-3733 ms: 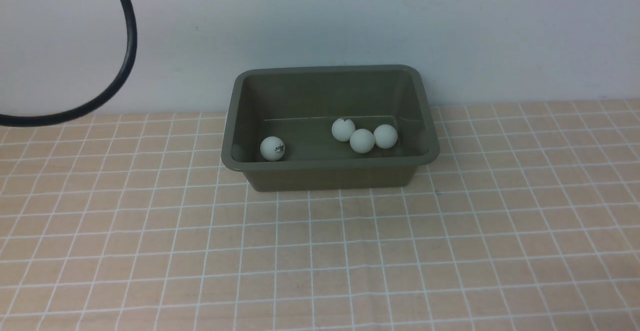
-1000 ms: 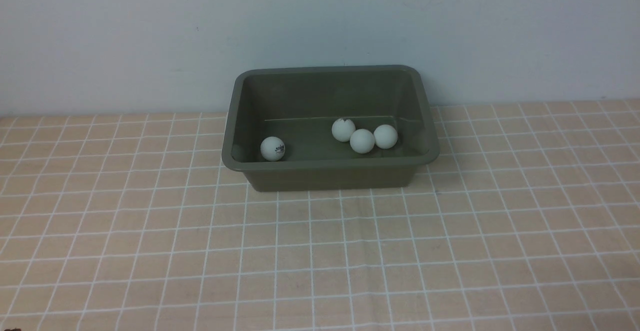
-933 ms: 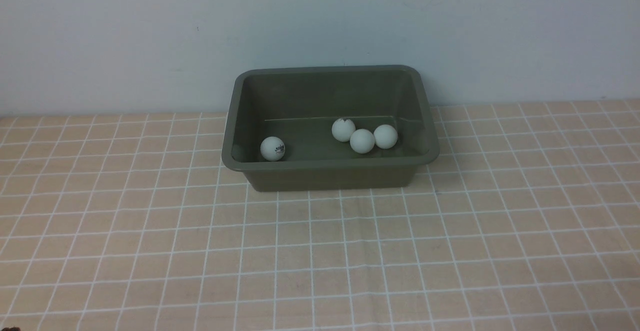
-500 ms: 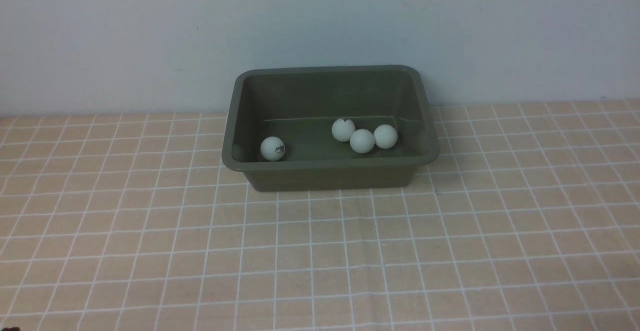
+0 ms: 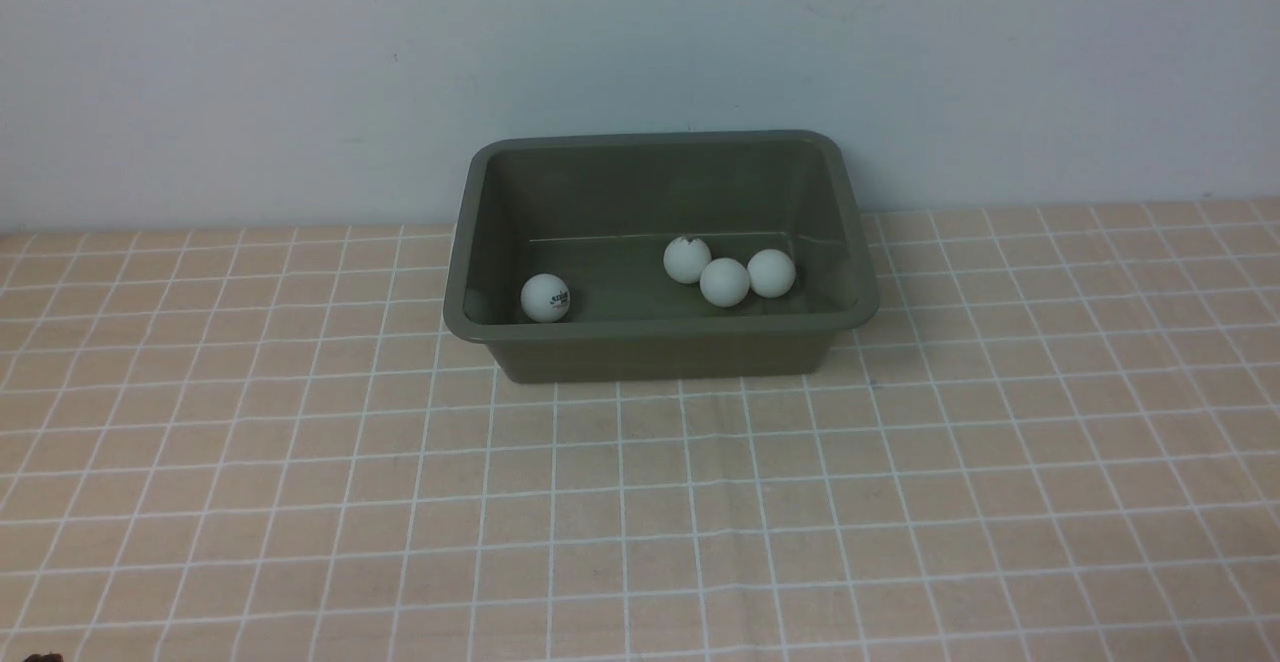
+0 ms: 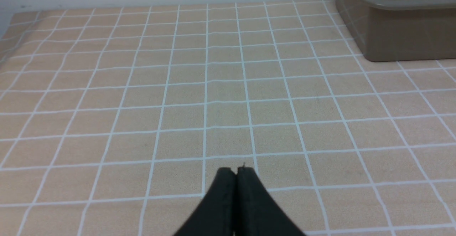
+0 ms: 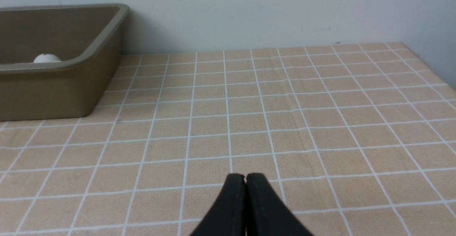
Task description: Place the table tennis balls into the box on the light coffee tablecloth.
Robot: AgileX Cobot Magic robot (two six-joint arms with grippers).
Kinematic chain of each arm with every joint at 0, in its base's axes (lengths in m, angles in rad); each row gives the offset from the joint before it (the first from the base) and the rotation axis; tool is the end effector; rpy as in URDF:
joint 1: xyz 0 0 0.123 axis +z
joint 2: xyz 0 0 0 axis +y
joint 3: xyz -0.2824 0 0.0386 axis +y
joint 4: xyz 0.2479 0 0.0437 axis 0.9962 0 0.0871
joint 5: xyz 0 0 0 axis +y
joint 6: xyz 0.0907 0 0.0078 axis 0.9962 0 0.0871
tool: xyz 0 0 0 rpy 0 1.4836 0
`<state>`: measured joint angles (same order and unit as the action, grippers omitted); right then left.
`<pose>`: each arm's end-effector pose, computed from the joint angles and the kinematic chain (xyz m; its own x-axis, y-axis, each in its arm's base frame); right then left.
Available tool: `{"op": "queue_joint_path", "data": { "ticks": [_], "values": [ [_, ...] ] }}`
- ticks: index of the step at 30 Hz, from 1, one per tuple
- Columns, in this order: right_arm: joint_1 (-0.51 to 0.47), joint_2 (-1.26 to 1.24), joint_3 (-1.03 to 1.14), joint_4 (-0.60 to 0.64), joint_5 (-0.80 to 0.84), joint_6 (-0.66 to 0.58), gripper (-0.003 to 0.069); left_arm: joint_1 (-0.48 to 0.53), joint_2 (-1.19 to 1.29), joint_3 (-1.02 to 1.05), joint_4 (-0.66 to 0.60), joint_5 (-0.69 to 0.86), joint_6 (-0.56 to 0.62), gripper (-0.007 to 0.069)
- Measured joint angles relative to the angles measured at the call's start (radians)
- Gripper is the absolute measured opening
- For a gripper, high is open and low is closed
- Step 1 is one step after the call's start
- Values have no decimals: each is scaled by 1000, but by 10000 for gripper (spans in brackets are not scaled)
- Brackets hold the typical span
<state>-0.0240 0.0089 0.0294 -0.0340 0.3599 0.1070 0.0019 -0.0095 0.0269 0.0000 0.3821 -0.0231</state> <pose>0.0539 -0.0024 0.1703 -0.3022 0.0824 -0.9497 0.0583 0.9960 0.0679 0.0525 0.0001 0.1702 -0.3071 -0.0237 -0.9514 -0.0090 0.9997 -0.0220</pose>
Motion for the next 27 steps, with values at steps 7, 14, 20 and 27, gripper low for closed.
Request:
{"op": "queue_joint_path", "data": {
  "ticks": [7, 14, 20, 27],
  "values": [
    [0, 0, 0, 0, 0, 0, -18, 0, 0, 0, 0, 0, 1, -69],
    [181, -18, -1, -19, 7, 0, -18, 0, -1, 0, 0, 0, 1, -69],
    [288, -18, -1, -20, 7, 10, -18, 0, -2, 0, 0, 0, 1, -69],
    [294, -18, -1, -20, 7, 22, -18, 0, -2, 0, 0, 0, 1, -69]
  ]
}}
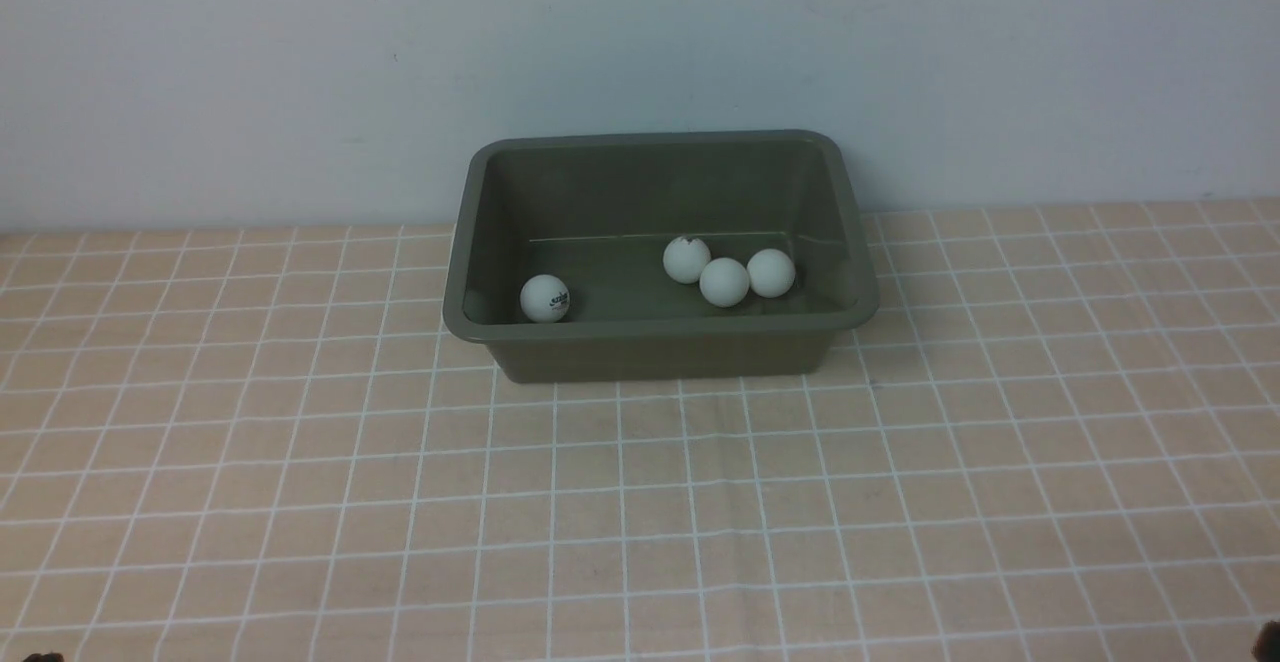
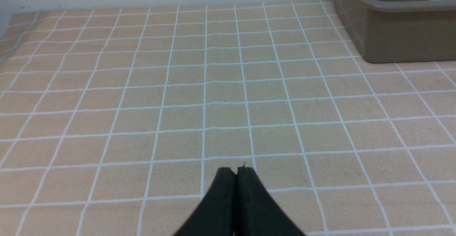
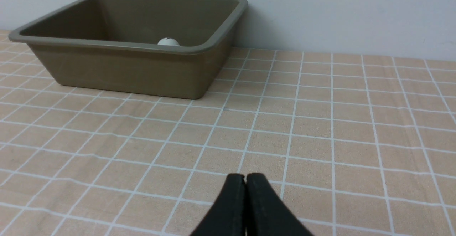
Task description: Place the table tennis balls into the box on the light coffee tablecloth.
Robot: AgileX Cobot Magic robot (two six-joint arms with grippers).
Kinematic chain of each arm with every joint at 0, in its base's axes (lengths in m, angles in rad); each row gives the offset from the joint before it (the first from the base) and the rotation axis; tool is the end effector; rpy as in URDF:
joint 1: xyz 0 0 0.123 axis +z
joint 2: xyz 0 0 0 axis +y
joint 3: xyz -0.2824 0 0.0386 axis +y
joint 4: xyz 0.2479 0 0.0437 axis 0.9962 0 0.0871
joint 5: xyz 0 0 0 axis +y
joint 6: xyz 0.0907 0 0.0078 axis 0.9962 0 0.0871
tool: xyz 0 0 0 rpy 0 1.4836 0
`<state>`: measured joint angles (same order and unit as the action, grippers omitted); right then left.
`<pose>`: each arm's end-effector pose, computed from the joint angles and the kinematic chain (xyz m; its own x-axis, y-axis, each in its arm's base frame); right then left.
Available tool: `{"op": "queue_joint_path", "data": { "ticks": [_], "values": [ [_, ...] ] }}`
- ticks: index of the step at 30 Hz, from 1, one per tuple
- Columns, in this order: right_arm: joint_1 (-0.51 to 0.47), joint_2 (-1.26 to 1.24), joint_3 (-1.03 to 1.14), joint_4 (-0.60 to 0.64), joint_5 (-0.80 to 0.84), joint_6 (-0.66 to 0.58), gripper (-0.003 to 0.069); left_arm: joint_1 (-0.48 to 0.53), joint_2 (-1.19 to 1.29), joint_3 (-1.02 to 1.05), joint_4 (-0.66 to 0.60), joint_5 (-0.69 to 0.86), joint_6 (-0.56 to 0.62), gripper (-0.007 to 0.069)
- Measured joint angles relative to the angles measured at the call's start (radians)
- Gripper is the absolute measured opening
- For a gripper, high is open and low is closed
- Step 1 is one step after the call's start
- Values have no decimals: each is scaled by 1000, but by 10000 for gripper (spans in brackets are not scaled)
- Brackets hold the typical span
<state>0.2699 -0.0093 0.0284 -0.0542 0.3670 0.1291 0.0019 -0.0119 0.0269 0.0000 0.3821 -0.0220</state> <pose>0.0515 0.0124 0.1710 -0.3020 -0.0022 -0.9533 -0.2257 0.9717 0.0693 0.0523 0.0001 0.1703 -0.3049 -0.0226 -0.9521 -0.0086 0.9997 -0.0210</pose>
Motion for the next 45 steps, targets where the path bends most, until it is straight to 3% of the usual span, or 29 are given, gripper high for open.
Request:
{"op": "queue_joint_path", "data": {
  "ticks": [15, 45],
  "values": [
    [-163, 0, 0, 0, 0, 1, -18, 0, 0, 0, 0, 0, 0, -69],
    [-164, 0, 0, 0, 0, 4, -18, 0, 0, 0, 0, 0, 0, -69]
  ]
}}
